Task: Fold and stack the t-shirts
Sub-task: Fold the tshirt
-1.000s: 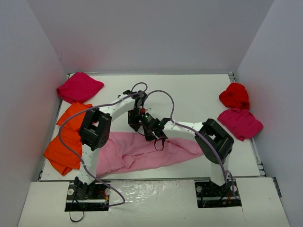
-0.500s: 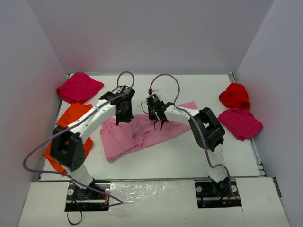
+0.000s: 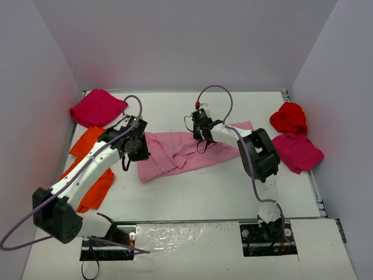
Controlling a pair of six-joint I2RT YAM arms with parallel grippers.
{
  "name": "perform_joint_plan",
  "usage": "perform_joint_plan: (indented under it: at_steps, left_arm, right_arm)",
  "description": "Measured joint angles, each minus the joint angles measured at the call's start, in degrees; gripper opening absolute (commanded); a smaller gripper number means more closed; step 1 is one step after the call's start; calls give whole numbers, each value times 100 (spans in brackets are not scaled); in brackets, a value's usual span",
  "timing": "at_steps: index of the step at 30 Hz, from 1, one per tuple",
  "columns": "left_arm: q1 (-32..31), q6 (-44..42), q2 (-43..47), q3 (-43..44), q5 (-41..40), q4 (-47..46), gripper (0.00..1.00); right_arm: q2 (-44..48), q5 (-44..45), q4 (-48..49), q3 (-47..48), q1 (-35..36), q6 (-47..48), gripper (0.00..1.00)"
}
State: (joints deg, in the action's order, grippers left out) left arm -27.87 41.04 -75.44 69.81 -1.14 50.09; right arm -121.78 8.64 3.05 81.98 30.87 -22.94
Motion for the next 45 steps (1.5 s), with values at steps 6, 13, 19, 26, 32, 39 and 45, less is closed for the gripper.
perform_joint_plan:
  at_steps: [6,13,19,26,32,39,45]
  left_arm:
    - [423,499,-702,-917,896,-671,31]
    - [841,1590,167,-2344,1246,-2417,36]
    - [882,2621,466,-3820,1376,-4202,36]
    - [915,3132,-344,-4009,1551,-5621,36]
    - [919,3159,-538,-3780,1676,-5951,36]
    - [933,2886,232,-2745,1875,-4627,36]
    - [989,2455,1218,-1819,1584,-3563,37]
  right_arm:
    - [0,38,8,-11,-11,78,0]
    - [0,-6,18,-11,-32,167,0]
    - [0,-196,17,-6,-102,187,0]
    - [-4,-264,22,-3,-129,204,0]
    - [-4,-264,22,-3,-129,212,0]
    - [-6,-272,25,-3,-133,223,0]
    - [-7,-351,36,-3,-164,221,0]
